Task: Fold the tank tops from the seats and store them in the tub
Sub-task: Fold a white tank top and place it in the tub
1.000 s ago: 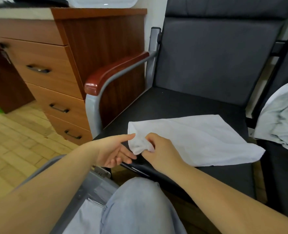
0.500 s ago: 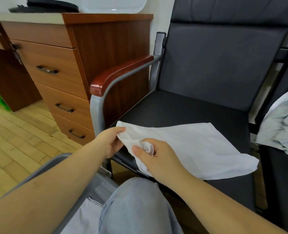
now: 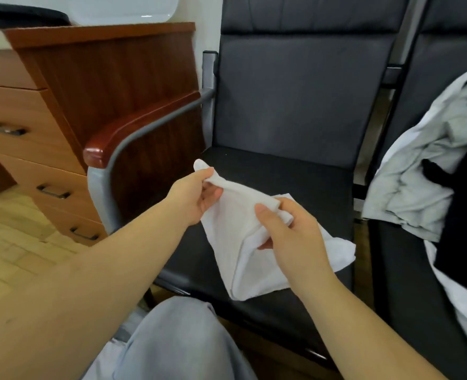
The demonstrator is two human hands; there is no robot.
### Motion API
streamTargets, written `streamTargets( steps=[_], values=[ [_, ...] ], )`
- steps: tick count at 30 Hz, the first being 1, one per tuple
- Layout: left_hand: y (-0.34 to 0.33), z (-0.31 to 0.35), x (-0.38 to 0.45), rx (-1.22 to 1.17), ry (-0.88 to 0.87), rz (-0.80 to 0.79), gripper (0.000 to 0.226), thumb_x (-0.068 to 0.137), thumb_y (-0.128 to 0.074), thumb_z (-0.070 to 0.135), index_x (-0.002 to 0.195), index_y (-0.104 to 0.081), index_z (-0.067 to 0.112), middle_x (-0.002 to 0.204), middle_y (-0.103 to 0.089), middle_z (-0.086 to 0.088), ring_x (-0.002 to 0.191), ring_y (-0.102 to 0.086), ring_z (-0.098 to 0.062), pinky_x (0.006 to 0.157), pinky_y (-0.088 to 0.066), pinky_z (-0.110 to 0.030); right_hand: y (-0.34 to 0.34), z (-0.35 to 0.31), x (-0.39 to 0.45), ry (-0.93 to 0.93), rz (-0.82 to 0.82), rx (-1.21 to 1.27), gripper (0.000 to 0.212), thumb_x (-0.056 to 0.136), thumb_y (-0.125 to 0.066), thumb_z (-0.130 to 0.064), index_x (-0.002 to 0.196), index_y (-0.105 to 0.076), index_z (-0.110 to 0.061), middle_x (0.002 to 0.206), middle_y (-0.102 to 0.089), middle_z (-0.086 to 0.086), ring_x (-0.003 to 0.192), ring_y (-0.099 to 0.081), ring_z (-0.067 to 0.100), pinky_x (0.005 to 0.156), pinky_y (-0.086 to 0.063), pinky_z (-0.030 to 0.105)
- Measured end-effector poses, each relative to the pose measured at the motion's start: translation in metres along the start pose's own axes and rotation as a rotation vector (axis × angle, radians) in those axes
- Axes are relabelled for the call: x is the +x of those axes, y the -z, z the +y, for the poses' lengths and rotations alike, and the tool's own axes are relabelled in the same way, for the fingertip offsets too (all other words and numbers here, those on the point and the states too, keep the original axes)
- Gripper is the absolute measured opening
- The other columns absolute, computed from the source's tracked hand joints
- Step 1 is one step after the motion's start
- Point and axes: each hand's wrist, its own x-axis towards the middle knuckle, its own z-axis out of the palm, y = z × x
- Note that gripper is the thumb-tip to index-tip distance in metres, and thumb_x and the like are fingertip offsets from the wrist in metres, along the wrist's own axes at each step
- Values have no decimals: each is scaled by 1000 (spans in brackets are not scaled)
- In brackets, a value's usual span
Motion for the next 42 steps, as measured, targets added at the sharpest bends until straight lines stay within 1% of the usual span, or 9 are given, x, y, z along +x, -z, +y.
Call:
streamTargets(
  steps=[7,11,15,18,24,28,34,38,42],
  values=[
    [-87,-35,8,203,50,-59,15,89,-68,18,98,-58,10,82,-67,-7,73,-69,-18,63,-58,-28,78,36,27,8,202,-57,19,91,-59,-21,81,-58,-5,77,-58,11,70,-55,19,67,-52,40],
    [-115,-55,18,365,43,-54,18,91,-66,17,78,-55,10,77,-65,-8,69,-67,-19,70,-56,-30,106,67,42,-82,219,-218,20,88,-59,-17,83,-57,2,76,-56,14,67,-49,18,57,-39,28],
    [-127,-72,30,498,68,-103,13,93,-60,14,83,-56,7,70,-68,-7,82,-68,-25,91,-54,-37,123,88,52,-139,213,-378,7,86,-57,-16,82,-61,-12,73,-57,5,67,-51,17,57,-40,28],
    [-125,-82,31,563,75,-196,6,94,-58,9,97,-58,4,88,-67,-11,76,-66,-23,83,-57,-37,128,99,58,-213,162,-500,4,86,-56,-17,84,-60,-19,77,-59,-1,71,-56,16,60,-44,29],
    [-91,-84,25,1035,-336,-273,19,93,-61,24,112,-60,22,101,-61,8,86,-64,-10,69,-53,-21,119,89,75,83,129,-685,14,88,-60,-16,101,-63,-21,98,-53,-5,93,-51,12,73,-38,22],
    [-59,-87,7,1526,-583,-91,20,93,-58,34,111,-62,27,103,-47,11,88,-54,-10,75,-44,-22,97,83,93,28,-18,-855,20,92,-57,-30,111,-58,-22,106,-50,-4,96,-51,15,75,-40,25],
    [-34,-85,-9,1669,-328,-24,38,89,-57,50,113,-52,20,111,-52,-1,98,-55,-21,83,-48,-33,99,82,99,-272,-131,-867,55,88,-67,-35,133,-46,-12,130,-52,8,115,-54,25,89,-42,29],
    [-26,-80,-10,1663,-226,-103,50,84,-67,48,122,-50,19,119,-49,-5,104,-54,-23,87,-47,-32,110,75,87,-419,-309,-905,29,82,-74,-33,97,-65,-10,92,-63,5,94,-63,25,67,-48,25],
    [-24,-76,-14,1646,-145,-193,58,78,-76,35,127,-49,20,125,-46,-5,107,-53,-24,90,-48,-34,126,68,62,-736,-489,-756,22,77,-80,-23,81,-62,-11,65,-53,1,58,-48,11,51,-42,19]
  ],
)
